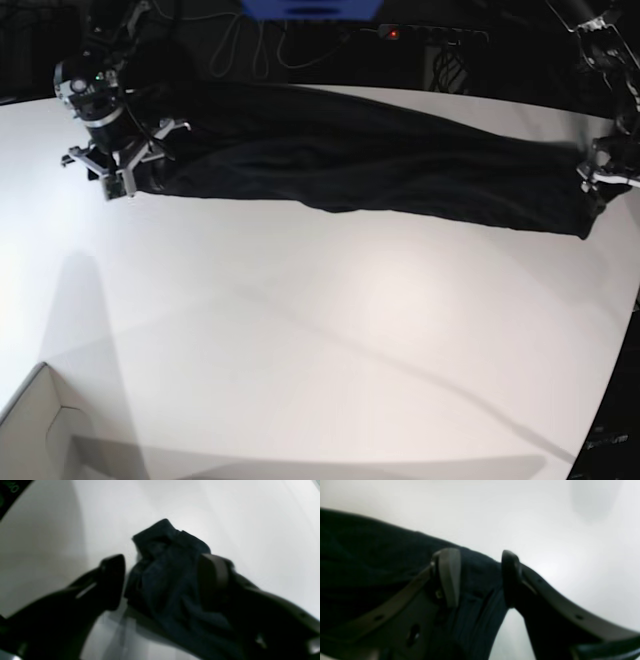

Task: Layout the t-shirt on the table in an organized manner, then fold the t-shirt properly
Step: 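Grasp both ends of the folded shirt and pull them apart to straighten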

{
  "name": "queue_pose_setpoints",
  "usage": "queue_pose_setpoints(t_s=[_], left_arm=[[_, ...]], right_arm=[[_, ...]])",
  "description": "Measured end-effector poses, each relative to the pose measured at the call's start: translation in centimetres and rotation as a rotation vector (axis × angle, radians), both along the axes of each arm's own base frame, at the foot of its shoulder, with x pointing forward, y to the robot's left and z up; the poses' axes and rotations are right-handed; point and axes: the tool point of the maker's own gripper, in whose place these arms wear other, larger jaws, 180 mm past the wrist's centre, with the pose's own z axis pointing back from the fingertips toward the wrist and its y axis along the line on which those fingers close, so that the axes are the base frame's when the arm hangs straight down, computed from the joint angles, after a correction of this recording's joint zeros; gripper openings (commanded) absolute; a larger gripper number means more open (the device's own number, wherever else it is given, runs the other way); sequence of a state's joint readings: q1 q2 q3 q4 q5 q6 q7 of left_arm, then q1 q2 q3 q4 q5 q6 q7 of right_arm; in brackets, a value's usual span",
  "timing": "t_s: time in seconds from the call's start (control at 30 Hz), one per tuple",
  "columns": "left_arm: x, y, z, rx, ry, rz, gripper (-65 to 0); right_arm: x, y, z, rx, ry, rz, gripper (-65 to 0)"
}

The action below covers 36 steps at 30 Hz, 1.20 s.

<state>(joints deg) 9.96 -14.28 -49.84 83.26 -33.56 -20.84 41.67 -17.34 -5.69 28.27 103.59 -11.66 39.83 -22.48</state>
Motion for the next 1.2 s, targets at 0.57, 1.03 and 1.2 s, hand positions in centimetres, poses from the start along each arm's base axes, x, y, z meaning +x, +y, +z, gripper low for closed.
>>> queue_pose_setpoints(t_s=[0.57, 1.03, 1.2], left_arm=[[2.0, -1.5, -4.7, -0.044, 0.118, -0.031, -12.4], [1.1, -1.3, -5.6, -0.046, 0.133, -0.025, -41.2], [1.4, -1.3, -5.9, -0.068, 0.101, -0.013, -65.0]], right_arm=[[-0.2, 0.1, -0.1, 0.003, 0.006, 0.001, -38.3], [-0.2, 0.0, -0.2, 0.001, 0.007, -0.003, -38.3], [-0.2, 0.0, -0.1, 0.001, 0.005, -0.002, -38.3]])
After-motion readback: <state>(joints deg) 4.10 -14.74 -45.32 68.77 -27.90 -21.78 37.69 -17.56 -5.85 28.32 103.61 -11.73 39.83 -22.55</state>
